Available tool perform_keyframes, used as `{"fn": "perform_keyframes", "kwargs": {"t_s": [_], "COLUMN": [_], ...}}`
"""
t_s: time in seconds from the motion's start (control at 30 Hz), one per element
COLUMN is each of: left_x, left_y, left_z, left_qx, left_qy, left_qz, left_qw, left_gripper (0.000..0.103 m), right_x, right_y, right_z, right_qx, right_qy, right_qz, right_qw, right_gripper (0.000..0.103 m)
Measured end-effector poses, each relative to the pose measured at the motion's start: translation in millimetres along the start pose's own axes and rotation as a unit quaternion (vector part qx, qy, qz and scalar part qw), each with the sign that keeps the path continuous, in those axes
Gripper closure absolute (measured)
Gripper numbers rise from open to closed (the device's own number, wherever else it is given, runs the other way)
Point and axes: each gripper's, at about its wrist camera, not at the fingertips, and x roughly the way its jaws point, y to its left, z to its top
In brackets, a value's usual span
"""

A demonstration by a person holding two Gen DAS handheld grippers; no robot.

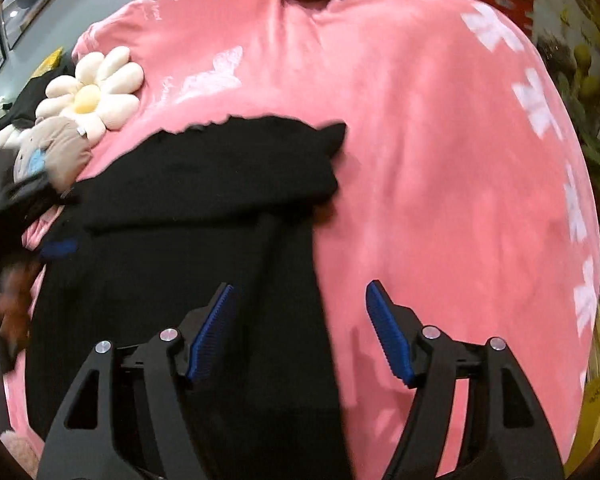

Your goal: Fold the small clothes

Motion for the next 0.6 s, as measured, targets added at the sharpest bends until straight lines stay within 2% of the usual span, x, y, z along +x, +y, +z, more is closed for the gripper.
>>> {"fn": "perform_keyframes", "kwargs": {"t_s": [0.07,0.1,0.13,0.17,0.2,0.23,0.27,0.33,0.37,0.43,0.5,0.6], "left_x": [13.2,13.7,14.0,13.1,9.2,-5.0,-26.8,-52.1,-55.1,-46.3,-36.2,-33.6], "left_y": [-6.5,-10.8,-18.0,-22.3,-23.9,-23.8,-23.7,-16.3,-12.0,-2.7,12.3,19.0], "left_z": [8.5,13.1,19.9,26.6,31.1,36.1,44.1,56.8,59.6,61.7,57.7,48.1], "left_qx": [0.013,0.025,0.05,0.061,0.062,0.06,0.065,0.06,0.062,0.07,0.057,0.072], "left_qy": [-0.018,-0.031,-0.037,-0.031,-0.033,-0.059,-0.104,-0.15,-0.157,-0.14,-0.114,-0.112], "left_qz": [0.027,0.029,0.02,0.007,-0.005,-0.014,-0.014,-0.011,-0.002,0.031,0.023,0.031], "left_qw": [0.9994,0.9988,0.9979,0.9976,0.9975,0.9964,0.9924,0.9868,0.9856,0.9872,0.9916,0.9906], "left_gripper": [0.012,0.037,0.082,0.101,0.102,0.102,0.102,0.102,0.102,0.102,0.102,0.102], "right_x": [5.0,7.4,12.4,17.2,18.4,24.7,32.0,47.5,56.7,75.0,83.4,96.5], "right_y": [-6.6,-11.0,-13.9,-15.5,-17.4,-16.6,-15.1,-12.5,-11.8,-12.9,-14.7,-11.1], "right_z": [-2.7,-2.1,0.9,5.2,7.2,14.2,20.9,31.9,37.0,45.3,50.7,62.5], "right_qx": [-0.008,-0.007,-0.004,-0.001,0.0,-0.001,-0.003,-0.004,-0.002,0.01,0.022,0.018], "right_qy": [0.003,0.004,0.003,-0.002,-0.006,-0.009,-0.011,-0.014,-0.012,-0.002,-0.002,0.001], "right_qz": [-0.002,-0.002,0.006,0.014,0.015,0.02,0.023,0.024,0.027,0.026,0.029,0.031], "right_qw": [1.0,1.0,1.0,1.0,1.0,1.0,1.0,1.0,1.0,1.0,0.999,0.999], "right_gripper": [0.036,0.036,0.036,0.036,0.036,0.036,0.036,0.037,0.037,0.04,0.04,0.041]}}
